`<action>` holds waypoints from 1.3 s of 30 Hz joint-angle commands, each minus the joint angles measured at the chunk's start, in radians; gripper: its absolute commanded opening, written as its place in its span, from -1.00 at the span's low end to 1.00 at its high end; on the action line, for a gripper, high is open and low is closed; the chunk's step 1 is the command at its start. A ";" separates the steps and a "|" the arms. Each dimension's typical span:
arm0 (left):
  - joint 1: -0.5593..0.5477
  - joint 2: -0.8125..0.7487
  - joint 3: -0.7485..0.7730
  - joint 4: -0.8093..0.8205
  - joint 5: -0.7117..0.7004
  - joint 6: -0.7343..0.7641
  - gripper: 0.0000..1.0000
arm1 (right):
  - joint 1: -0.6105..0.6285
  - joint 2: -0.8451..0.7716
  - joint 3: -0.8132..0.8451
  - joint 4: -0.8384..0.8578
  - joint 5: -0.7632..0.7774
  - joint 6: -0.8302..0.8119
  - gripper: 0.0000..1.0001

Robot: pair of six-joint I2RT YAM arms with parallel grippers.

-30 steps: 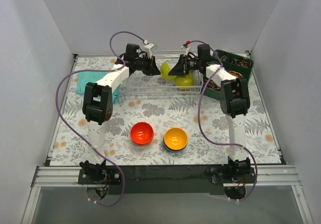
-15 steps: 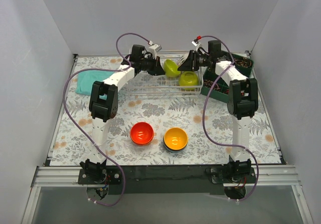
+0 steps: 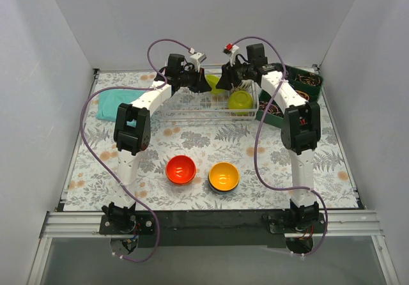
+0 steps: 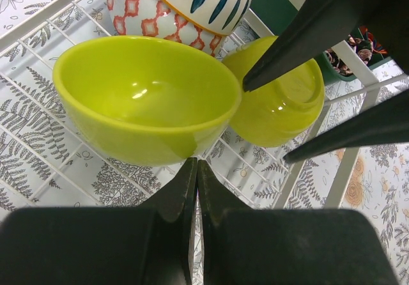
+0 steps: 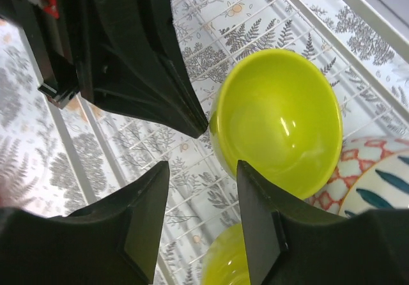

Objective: Load the bowls into the dish rack

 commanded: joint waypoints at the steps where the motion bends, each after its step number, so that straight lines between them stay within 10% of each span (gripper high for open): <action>1: 0.000 0.011 0.039 0.019 -0.006 0.007 -1.00 | 0.011 -0.053 0.029 -0.041 0.073 -0.262 0.10; 29: 0.011 0.003 0.020 0.014 -0.046 0.017 -1.00 | 0.021 0.096 0.116 -0.015 -0.034 -0.483 0.11; 39: 0.014 -0.017 -0.003 0.008 -0.063 0.024 -1.00 | 0.027 0.094 0.108 -0.013 -0.077 -0.452 -0.37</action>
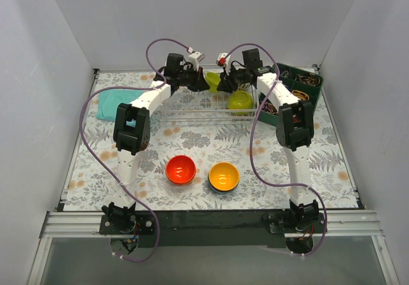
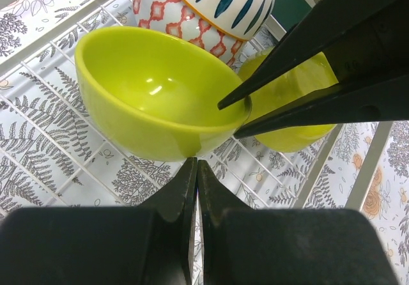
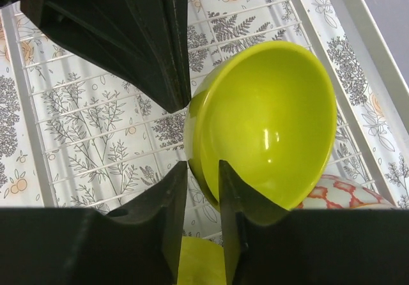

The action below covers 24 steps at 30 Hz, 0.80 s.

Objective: Load the bowls into the dish rack

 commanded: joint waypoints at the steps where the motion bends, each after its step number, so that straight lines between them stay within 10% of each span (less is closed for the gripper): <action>1: 0.006 -0.018 -0.006 -0.009 -0.024 0.019 -1.00 | 0.008 -0.020 0.031 0.028 -0.057 0.007 -0.40; 14: 0.063 -0.294 -0.212 -0.049 -0.136 0.099 -1.00 | 0.035 -0.040 0.029 0.179 -0.090 0.211 -0.97; 24: 0.089 -0.473 -0.437 0.096 -0.172 0.036 -0.99 | 0.011 -0.173 -0.215 0.512 -0.114 0.988 -0.97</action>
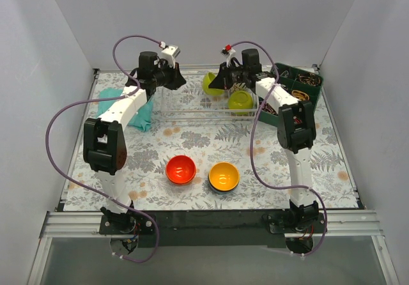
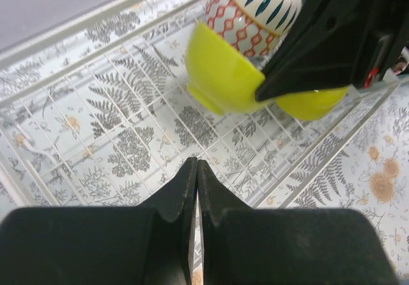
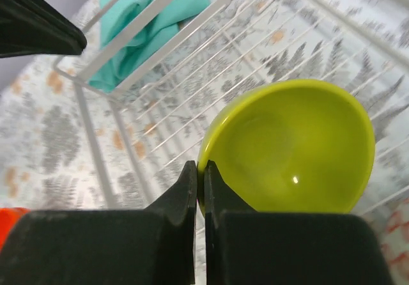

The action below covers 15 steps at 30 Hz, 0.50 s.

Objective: Load the bowls into the dish rack

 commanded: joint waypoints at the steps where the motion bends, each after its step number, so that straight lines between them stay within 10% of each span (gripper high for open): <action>1: -0.009 -0.061 -0.062 0.096 -0.012 -0.053 -0.99 | -0.010 -0.159 -0.184 0.229 -0.071 0.389 -0.97; 15: -0.057 0.130 0.093 0.077 0.030 -0.107 -1.00 | -0.054 -0.197 -0.348 0.306 -0.071 0.613 -0.97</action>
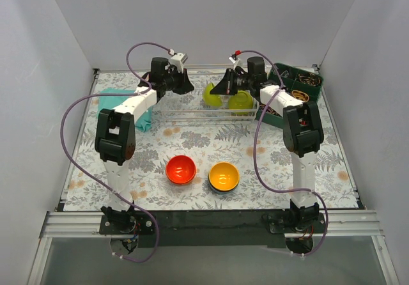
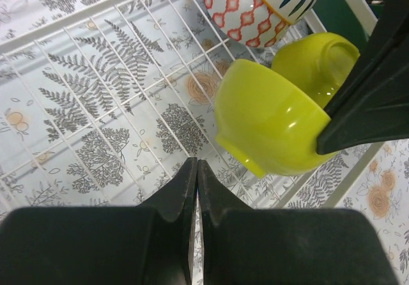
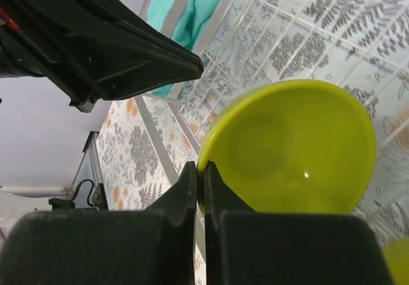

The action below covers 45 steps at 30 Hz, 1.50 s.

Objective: Load the bowls into the dish rack

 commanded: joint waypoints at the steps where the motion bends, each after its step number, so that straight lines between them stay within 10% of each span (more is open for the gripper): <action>1: -0.028 0.035 0.084 -0.021 0.029 0.007 -1.00 | -0.040 -0.051 -0.035 0.083 -0.025 0.096 -0.97; 28: -0.131 0.145 0.164 -0.021 0.065 -0.009 -1.00 | -0.119 -0.144 -0.229 0.102 -0.023 0.070 -0.97; 33: -0.147 0.145 0.167 0.000 0.078 -0.027 -1.00 | -0.134 -0.187 -0.248 0.094 -0.025 0.000 -0.45; 45: -0.193 0.171 0.201 0.033 0.082 -0.052 -1.00 | -0.281 -0.295 -0.268 -0.056 0.026 -0.168 -0.13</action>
